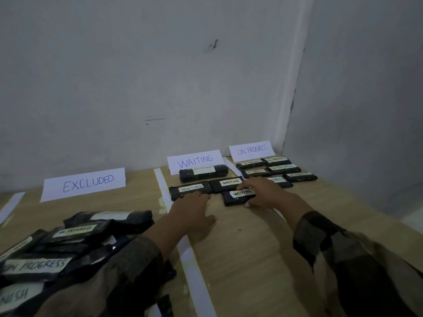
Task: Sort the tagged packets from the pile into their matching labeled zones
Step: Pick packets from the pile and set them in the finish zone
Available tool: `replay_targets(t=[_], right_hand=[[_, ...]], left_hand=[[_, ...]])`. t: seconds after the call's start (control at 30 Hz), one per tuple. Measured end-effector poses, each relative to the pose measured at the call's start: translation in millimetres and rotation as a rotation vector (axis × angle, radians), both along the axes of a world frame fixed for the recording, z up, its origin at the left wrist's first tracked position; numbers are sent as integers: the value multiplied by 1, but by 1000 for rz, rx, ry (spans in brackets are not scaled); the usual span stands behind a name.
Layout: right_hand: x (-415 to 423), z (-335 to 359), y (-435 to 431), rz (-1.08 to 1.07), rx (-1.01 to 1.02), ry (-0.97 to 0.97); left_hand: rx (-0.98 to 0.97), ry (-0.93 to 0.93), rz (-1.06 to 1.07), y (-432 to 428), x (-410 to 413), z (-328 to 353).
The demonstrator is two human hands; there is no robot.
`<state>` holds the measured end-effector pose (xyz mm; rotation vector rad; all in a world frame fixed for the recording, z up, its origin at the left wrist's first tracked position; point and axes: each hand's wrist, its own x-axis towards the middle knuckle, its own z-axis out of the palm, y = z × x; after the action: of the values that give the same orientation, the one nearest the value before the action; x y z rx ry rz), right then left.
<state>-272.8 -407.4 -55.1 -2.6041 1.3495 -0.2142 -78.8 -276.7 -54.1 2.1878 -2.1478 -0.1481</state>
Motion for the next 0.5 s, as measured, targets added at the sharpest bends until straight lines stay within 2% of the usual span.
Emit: replay_targets(t=[0.3,0.5], right_hand=[[0,-2,-9,25,73,-21],[2,6,4,19,1,-12]], left_hand=[[93,-21,-7,-2,0,-14],[81,-29,-42,10,2,-3]])
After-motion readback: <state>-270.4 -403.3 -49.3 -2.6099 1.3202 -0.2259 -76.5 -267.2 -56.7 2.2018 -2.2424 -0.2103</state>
